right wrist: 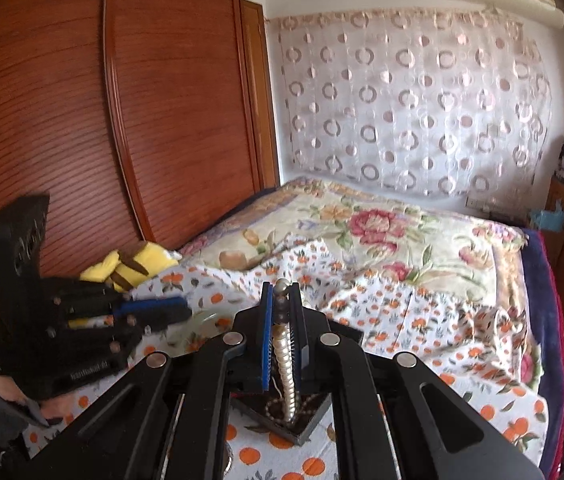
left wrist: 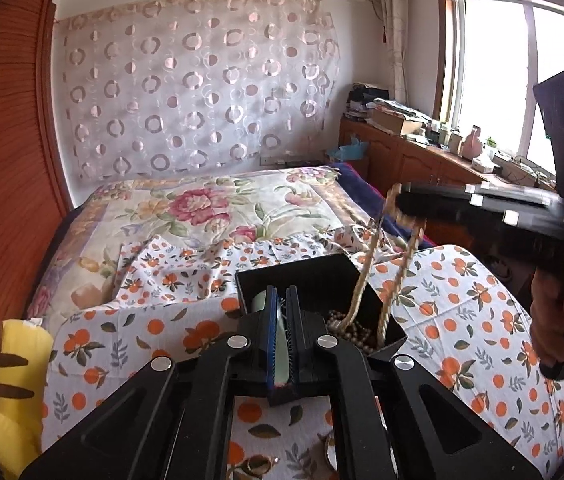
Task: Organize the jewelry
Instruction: 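Open the left gripper over the box while the right releases the pearl strand inside, then lower the left gripper onto the silver engraved cuff bangle and close it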
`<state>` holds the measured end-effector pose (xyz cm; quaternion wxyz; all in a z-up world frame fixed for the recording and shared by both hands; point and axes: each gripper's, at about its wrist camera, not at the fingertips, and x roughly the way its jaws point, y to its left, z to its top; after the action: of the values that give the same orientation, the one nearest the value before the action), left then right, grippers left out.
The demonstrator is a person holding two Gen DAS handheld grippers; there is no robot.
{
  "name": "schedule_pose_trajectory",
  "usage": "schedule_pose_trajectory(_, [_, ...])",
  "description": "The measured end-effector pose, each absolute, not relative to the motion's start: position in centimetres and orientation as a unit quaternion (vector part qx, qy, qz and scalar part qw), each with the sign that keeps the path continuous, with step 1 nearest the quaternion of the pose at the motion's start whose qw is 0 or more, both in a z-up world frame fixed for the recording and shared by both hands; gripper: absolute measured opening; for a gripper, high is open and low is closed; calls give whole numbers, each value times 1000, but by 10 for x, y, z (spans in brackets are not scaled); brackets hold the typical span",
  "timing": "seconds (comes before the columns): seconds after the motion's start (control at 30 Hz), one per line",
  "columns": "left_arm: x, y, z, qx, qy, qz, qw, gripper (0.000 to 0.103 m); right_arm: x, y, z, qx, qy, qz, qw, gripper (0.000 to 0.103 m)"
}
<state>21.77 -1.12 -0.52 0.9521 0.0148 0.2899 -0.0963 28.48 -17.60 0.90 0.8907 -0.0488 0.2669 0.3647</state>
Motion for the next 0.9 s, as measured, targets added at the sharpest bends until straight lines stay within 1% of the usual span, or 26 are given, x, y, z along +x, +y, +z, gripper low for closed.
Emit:
schedule_pose_trajectory(0.03, [221,-13,-6,17,291,-99,951,0,285,-176,5,-50,270,364,890,9])
schedule_pose_trajectory(0.23, [239,-21,-11,18,300,-114,947,0,291,-180,-18,-45,301,360,882,9])
schedule_pose_trajectory(0.37, [238,-20,-10,18,299,-112,947,0,291,-180,-24,-41,307,356,882,11])
schedule_pose_trajectory(0.4, [237,-19,-11,18,300,-111,947,0,291,-180,-23,-39,305,356,882,22])
schedule_pose_trajectory(0.43, [235,-18,-11,17,301,-110,947,0,292,-181,-23,-36,303,355,884,38])
schedule_pose_trajectory(0.47, [233,-16,-13,16,302,-109,947,0,290,-181,-23,-33,300,356,885,40])
schedule_pose_trajectory(0.6, [221,-10,-20,18,310,-105,945,0,281,-182,-22,-43,297,359,884,40])
schedule_pose_trajectory(0.67, [213,-7,-25,19,317,-106,942,2,275,-185,-24,-47,301,358,882,40])
schedule_pose_trajectory(0.7, [209,-5,-28,19,320,-107,941,7,269,-186,-27,-48,305,358,881,40])
schedule_pose_trajectory(0.73, [204,-4,-32,21,325,-110,939,15,264,-187,-29,-49,307,358,880,40])
schedule_pose_trajectory(0.8, [198,-2,-39,23,329,-110,937,27,253,-188,-36,-53,313,360,877,40])
schedule_pose_trajectory(0.87, [190,0,-47,26,340,-112,933,28,244,-189,-45,-58,323,359,874,40])
schedule_pose_trajectory(0.9, [189,0,-50,27,344,-113,932,30,240,-189,-48,-59,327,359,872,40])
